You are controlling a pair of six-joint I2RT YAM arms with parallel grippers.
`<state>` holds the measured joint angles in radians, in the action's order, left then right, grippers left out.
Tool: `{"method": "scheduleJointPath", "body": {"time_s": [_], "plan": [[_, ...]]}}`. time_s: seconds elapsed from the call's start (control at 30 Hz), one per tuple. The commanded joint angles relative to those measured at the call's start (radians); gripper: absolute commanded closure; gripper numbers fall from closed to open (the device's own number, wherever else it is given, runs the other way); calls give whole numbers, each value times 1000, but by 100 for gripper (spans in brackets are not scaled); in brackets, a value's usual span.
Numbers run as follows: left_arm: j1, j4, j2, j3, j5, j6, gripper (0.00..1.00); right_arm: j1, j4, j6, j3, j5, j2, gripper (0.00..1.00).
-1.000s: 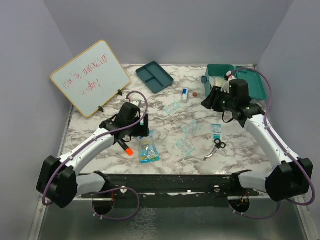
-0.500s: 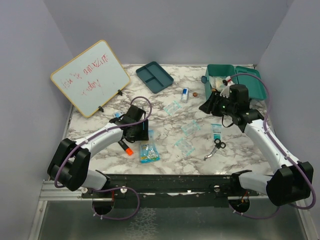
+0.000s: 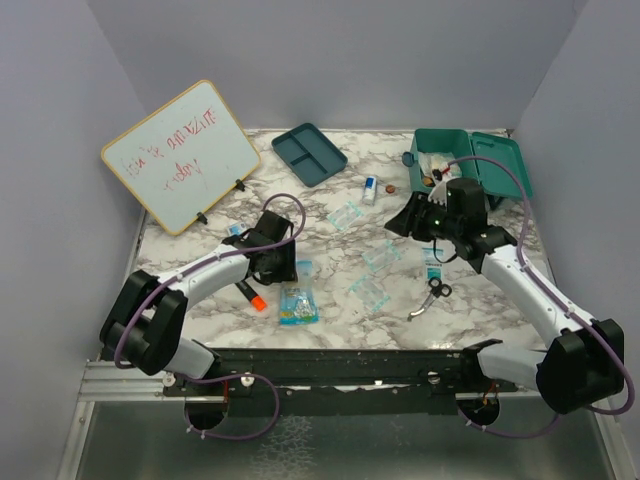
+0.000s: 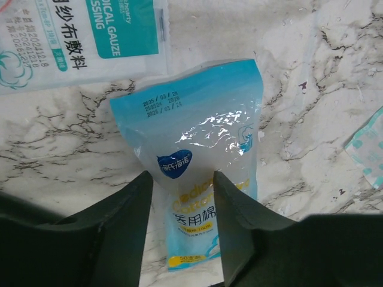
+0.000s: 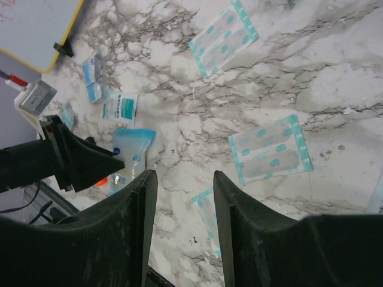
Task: Organize the medicine kit
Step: Pick up the medical item at the center of the board.
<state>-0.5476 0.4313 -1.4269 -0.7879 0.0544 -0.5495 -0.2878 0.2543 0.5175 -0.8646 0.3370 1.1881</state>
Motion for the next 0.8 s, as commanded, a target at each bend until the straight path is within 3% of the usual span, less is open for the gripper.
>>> {"method": "scheduleJointPath", "body": {"time_s": [0.0,0.13,0.3,0.63,0.77], "plan": [[-3,-48,-27,28,64,-21,61,-53,-30,27,-15,-7,-2,53],[-3,-61,-13,29,90,-20,85,-89,-45,48,-21,0,-5,53],[-3,-73,20,13,155,-10,100,-119,-80,75,-8,20,-4,52],[-3,-180,141,-32,282,-111,100,-210,-208,157,43,44,15,48],[-3,-243,211,-48,274,-177,100,-234,-233,185,51,23,16,46]]}}
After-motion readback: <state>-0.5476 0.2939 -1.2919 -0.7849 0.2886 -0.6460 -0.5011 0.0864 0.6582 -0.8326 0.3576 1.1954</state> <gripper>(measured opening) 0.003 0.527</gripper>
